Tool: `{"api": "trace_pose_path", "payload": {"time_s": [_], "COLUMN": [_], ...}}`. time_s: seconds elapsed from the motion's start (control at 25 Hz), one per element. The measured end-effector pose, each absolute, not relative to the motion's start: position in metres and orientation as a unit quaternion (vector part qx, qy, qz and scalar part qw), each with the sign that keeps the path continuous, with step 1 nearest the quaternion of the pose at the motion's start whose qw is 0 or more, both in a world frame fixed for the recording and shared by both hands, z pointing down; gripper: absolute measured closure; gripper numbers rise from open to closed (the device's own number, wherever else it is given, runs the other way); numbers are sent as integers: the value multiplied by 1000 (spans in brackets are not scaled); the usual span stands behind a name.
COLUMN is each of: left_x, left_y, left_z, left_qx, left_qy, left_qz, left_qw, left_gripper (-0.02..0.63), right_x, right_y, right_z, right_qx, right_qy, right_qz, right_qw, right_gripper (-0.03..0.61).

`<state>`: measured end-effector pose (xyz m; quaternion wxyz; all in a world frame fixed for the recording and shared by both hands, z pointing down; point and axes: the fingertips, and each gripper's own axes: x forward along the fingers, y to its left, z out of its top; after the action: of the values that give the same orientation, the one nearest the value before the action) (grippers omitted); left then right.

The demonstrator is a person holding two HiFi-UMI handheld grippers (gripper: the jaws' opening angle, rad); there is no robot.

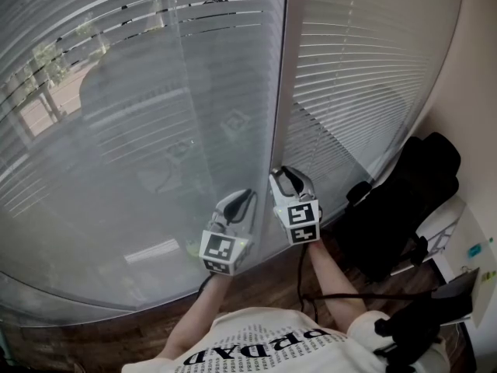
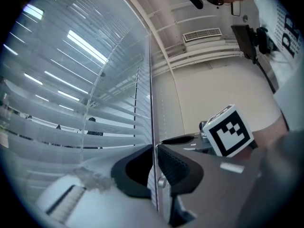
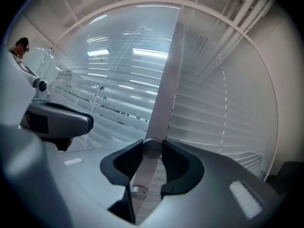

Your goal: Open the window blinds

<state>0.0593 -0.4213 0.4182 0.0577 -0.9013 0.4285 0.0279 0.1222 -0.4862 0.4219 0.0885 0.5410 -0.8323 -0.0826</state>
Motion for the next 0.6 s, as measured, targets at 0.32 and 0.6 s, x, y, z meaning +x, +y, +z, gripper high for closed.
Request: {"api": "trace_pose_path", "payload": {"time_s": [0.32,0.6], "left_x": [58,59], "left_y": [-421,-420], "left_z": [415,415], "left_qx": [-901,-902], "left_qy": [429,428], "left_qz": [29,29], "left_qw": [55,53], "left_gripper": [588,588], "right_x": [127,129], "right_y": [-491,-493], "right_z": [421,421], "right_qx": [540,525], "right_qy": [-841,-848], "right_qz": [-4,67], "right_qw": [31,-23], "right_gripper": [446,445]}}
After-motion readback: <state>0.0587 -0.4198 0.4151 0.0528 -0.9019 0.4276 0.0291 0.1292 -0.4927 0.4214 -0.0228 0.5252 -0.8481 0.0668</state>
